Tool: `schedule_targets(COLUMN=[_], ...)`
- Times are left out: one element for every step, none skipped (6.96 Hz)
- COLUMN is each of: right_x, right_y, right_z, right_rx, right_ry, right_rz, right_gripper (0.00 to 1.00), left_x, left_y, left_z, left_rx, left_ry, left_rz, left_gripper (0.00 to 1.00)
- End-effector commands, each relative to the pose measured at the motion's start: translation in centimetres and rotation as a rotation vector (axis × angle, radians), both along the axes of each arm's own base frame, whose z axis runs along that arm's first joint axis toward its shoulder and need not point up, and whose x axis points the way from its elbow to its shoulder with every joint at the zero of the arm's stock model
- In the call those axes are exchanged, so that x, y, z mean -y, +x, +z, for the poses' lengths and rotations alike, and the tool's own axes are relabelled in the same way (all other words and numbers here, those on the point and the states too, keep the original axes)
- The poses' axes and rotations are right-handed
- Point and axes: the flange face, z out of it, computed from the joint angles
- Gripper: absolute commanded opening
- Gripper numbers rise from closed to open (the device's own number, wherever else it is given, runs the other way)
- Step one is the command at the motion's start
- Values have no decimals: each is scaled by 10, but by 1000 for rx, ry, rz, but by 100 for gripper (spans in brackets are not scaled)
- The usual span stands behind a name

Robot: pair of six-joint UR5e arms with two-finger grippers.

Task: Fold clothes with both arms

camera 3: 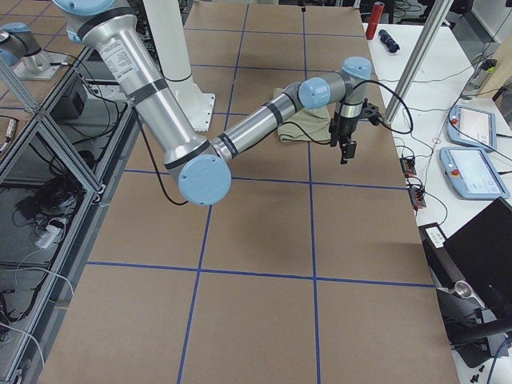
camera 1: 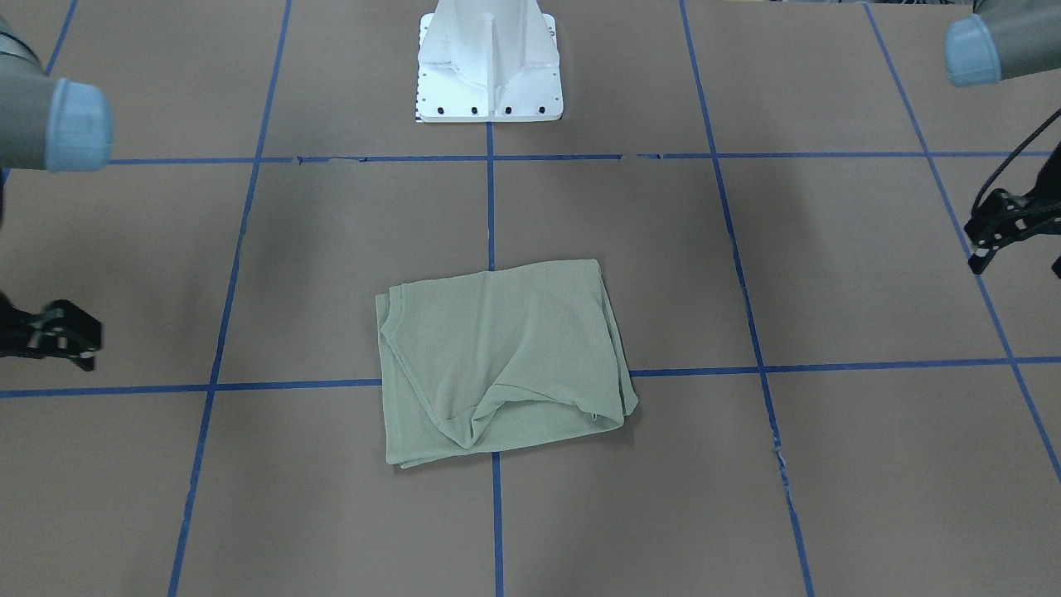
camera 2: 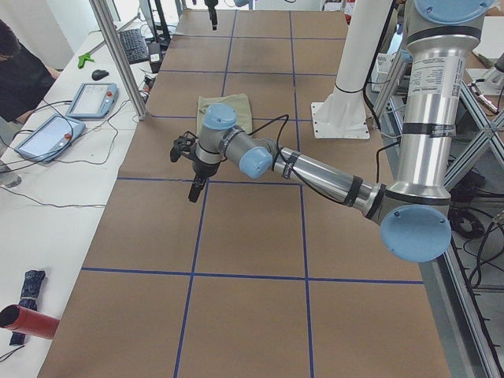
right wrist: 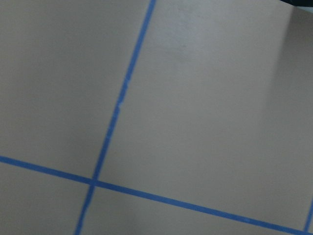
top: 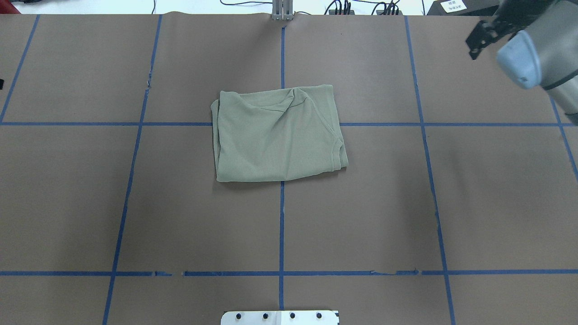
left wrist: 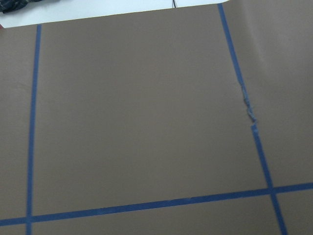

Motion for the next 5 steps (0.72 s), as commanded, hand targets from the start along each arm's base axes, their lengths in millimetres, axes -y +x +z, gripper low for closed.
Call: schedule_targets(right_x=[-32,-47,-49,-54,-69], right_y=[97,114,113,116,122], right_z=[96,127,145,160,185], right_rx=[-12,-21,-27,-31,-29], right_ry=[30,26,-6,-16,-1], right_rz=[-113,-153,-153,-138,-129], right_gripper=[100,100,100,100,100], left_x=[1,1,1,3,6], left_y=[-71,-75,-81,-104,-108], left_z=[54,63,60,79,120], left_rx=[98,73,68,69,70], left_ry=[34,42,62,64,8], left_rz=[168,204,193,148,139], left_gripper=[100,100,100,100,100])
